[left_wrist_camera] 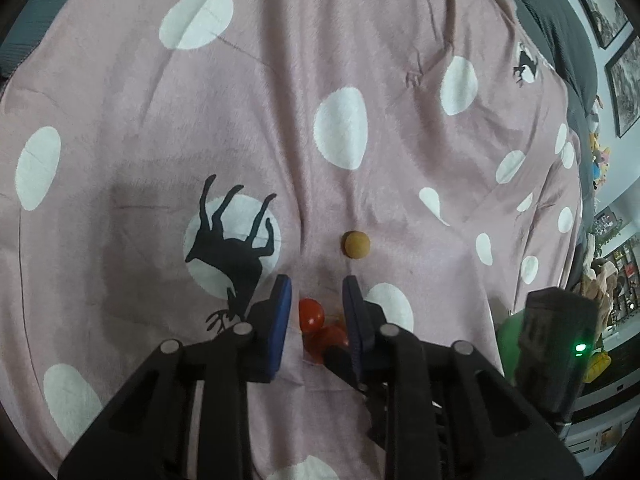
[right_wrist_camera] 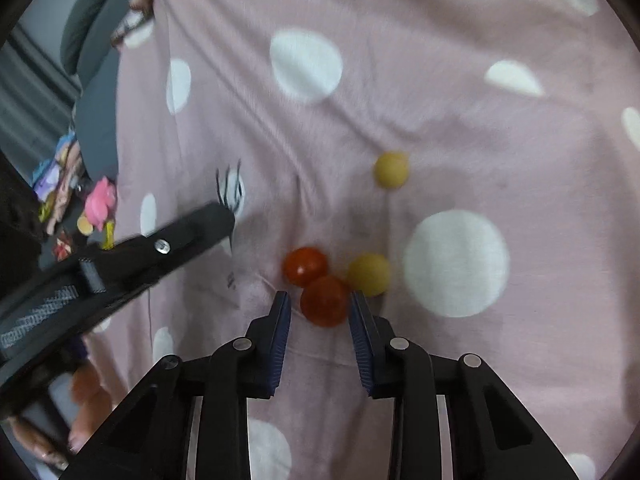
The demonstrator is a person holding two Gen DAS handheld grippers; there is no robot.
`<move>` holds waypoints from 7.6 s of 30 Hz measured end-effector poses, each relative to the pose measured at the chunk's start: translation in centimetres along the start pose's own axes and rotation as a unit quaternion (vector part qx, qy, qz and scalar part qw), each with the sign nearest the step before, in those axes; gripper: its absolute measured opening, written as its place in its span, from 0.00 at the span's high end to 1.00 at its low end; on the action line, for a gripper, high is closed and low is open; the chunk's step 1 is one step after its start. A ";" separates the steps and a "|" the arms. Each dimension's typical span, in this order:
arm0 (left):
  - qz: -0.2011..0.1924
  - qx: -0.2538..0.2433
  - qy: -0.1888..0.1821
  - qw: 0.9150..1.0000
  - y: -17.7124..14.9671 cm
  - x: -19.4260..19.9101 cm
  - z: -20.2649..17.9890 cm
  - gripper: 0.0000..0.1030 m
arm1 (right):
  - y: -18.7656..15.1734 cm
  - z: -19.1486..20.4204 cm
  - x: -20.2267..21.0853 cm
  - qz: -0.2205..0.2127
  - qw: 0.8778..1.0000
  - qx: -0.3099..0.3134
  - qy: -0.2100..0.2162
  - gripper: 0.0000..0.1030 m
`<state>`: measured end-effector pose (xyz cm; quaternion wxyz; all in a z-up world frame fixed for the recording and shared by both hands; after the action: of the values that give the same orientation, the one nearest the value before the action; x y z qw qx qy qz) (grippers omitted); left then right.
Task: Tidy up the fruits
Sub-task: 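Grasp a red cherry tomato with the left gripper while the right grasps another, then carry both held cherry tomatoes over the green bowl with both grippers, then open both grippers to drop the tomatoes into the bowl, then grasp a small yellow fruit with the left gripper while the right grasps another, then carry both held yellow fruits over the green bowl with both grippers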
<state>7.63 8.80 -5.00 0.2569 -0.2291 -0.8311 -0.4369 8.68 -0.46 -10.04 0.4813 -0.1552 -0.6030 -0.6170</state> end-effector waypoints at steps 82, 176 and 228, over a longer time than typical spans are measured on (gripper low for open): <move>0.019 -0.255 -0.126 0.959 -10.6 -1.1 -28.9 0.75 | 1.8 -21.9 27.4 -0.245 0.918 -0.152 -0.273 0.71; -0.051 -0.030 0.075 0.995 1.4 -1.9 -3.5 0.76 | 5.4 -9.9 10.9 -0.126 0.986 -0.029 -0.105 0.55; -0.044 -0.127 0.017 0.991 -2.6 2.0 -9.6 0.75 | 1.8 -10.5 15.7 -0.175 0.968 -0.053 -0.170 0.73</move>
<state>6.71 -0.37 -0.69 0.2200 -0.2154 -0.7737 -0.5538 6.53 -15.92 0.82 0.2473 -0.1746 -0.6601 -0.6874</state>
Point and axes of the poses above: each gripper's, at about its wrist camera, not at the fingertips, and x roughly against the way its jaws point, z to its left, y to its top, the point moved 3 cm from there along -x, roughly the way its jaws point, and after that the axes turned 10 degrees about -z, right-handed, at the moved point
